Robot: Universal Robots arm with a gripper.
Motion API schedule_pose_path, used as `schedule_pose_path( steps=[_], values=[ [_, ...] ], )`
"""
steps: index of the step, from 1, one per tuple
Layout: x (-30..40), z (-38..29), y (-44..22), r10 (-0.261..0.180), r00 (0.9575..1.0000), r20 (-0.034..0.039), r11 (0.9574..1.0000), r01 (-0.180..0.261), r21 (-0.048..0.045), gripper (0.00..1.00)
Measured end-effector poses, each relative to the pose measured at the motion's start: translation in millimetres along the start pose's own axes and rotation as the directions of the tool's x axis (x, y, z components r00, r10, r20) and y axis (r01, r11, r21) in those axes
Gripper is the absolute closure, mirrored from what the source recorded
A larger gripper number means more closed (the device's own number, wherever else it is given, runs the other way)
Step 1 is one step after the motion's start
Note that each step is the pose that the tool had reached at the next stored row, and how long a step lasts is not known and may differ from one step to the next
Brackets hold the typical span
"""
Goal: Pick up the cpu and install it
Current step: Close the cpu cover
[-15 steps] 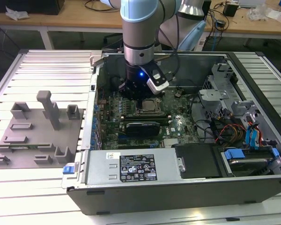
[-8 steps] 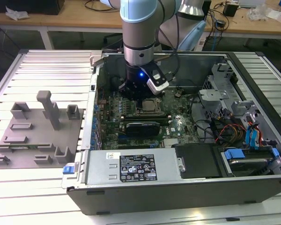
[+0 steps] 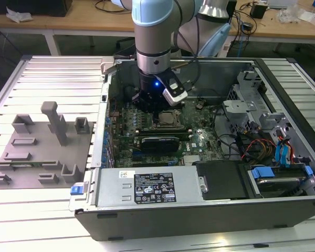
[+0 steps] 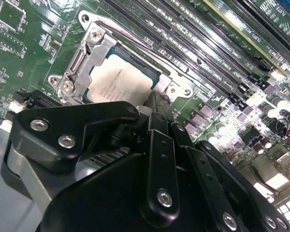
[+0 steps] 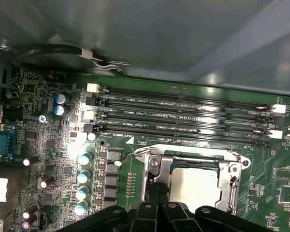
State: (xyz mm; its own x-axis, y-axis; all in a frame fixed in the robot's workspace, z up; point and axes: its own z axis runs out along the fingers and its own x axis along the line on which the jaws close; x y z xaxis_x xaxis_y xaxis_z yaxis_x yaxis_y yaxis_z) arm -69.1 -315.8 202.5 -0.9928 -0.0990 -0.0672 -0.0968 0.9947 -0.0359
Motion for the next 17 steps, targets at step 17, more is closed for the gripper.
schedule_pose_path(
  steps=[17],
  values=[
    [-0.6,-11.0,0.7,0.0,1.0,-0.0002,1.0,0.0,0.0003,0.89]
  ],
)
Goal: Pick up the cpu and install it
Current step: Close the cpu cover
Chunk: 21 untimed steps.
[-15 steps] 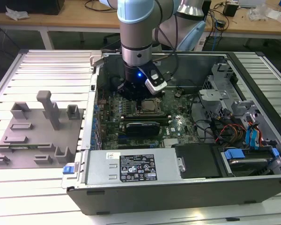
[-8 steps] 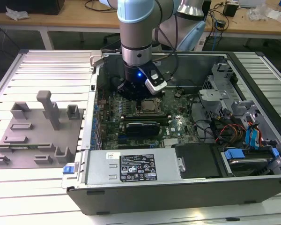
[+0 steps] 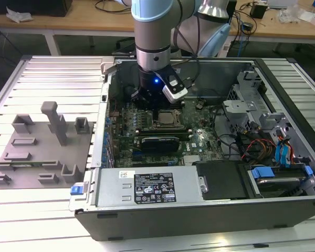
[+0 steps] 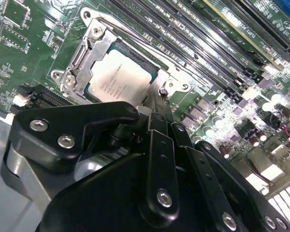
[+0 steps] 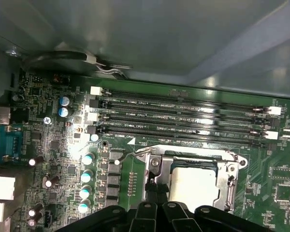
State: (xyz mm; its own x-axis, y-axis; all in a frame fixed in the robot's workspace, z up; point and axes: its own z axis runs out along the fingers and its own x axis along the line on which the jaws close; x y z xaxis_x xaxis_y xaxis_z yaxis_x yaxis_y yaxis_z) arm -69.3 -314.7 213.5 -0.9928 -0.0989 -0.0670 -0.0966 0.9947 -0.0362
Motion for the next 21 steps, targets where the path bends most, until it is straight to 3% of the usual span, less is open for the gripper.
schedule_pose_path(
  steps=[6,8,11,15,16,19,21],
  values=[
    [-1.2,-18.6,-0.5,0.0,1.0,-0.0001,1.0,0.0,0.0014,0.89],
    [-1.9,-19.0,-0.5,0.0,1.0,-0.0002,1.0,0.0,0.0012,0.89],
    [-11.4,-18.5,-1.5,0.0,1.0,-0.0027,1.0,0.0,0.0014,0.89],
    [-34.1,-16.8,-3.7,0.0,0.9999,-0.0103,1.0,0.0,0.0007,0.89],
    [-37.1,-16.6,-4.0,0.0,0.9999,-0.0116,1.0,0.0,0.0006,0.89],
    [-40.4,-18.2,-4.4,0.0,0.9999,-0.0139,1.0,0.0,0.0004,0.89],
    [-40.9,-24.8,-4.6,-0.001,0.9999,-0.0143,1.0,0.001,0.0004,0.89]
  ],
)
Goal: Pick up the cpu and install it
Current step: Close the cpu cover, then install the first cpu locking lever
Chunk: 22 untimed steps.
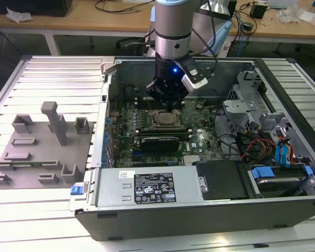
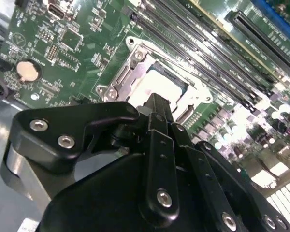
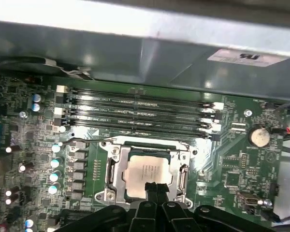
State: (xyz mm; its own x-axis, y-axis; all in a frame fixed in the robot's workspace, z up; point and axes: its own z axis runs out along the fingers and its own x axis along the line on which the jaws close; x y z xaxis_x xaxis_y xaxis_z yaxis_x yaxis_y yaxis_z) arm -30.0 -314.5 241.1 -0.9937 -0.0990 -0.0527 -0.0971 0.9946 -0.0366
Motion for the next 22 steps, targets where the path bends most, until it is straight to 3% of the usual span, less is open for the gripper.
schedule_pose_path(
  steps=[3,19,22],
  values=[
    [-0.3,-6.4,-0.2,0.0,1.0,0.0,1.0,0.0,0.0,0.89],
    [0.0,-7.7,-0.2,0.0,1.0,-0.0001,1.0,0.0,0.0001,0.89],
    [25.0,-9.0,2.2,0.0,1.0,0.0001,1.0,0.0,-0.0001,0.89]
  ],
)
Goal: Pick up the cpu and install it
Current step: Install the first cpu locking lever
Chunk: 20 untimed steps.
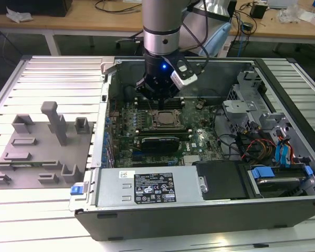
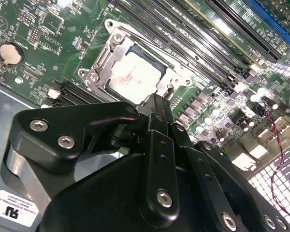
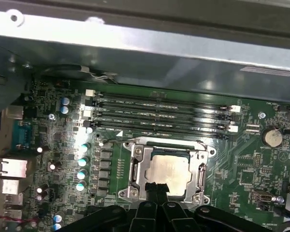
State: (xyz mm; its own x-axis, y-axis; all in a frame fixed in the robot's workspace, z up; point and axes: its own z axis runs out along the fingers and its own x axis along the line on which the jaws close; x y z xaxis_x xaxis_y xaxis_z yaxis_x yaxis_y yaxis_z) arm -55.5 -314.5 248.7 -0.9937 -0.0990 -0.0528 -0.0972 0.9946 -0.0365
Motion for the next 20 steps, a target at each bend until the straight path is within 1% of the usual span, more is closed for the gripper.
schedule_pose_path(
  steps=[2,5,8,10,11,17,20],
  values=[
    [1.8,-0.1,0.2,0.0,1.0,0.0,1.0,0.0,0.0001,0.89],
    [6.7,-0.4,0.6,0.0,1.0,-0.0001,1.0,0.0,0.0001,0.89],
    [19.4,-1.1,1.9,0.001,1.0,0.0,1.0,-0.001,0.0001,0.89],
    [25.9,-1.5,2.5,0.001,1.0,-0.0001,1.0,-0.001,0.0001,0.89],
    [27.9,-1.6,2.7,0.001,1.0,-0.0001,1.0,-0.001,0.0001,0.89],
    [38.3,-2.2,3.7,0.002,1.0,-0.0001,1.0,-0.002,0.0001,0.89],
    [38.8,-3.1,3.7,0.001,1.0,-0.0003,1.0,-0.001,0.0003,0.89]
  ],
)
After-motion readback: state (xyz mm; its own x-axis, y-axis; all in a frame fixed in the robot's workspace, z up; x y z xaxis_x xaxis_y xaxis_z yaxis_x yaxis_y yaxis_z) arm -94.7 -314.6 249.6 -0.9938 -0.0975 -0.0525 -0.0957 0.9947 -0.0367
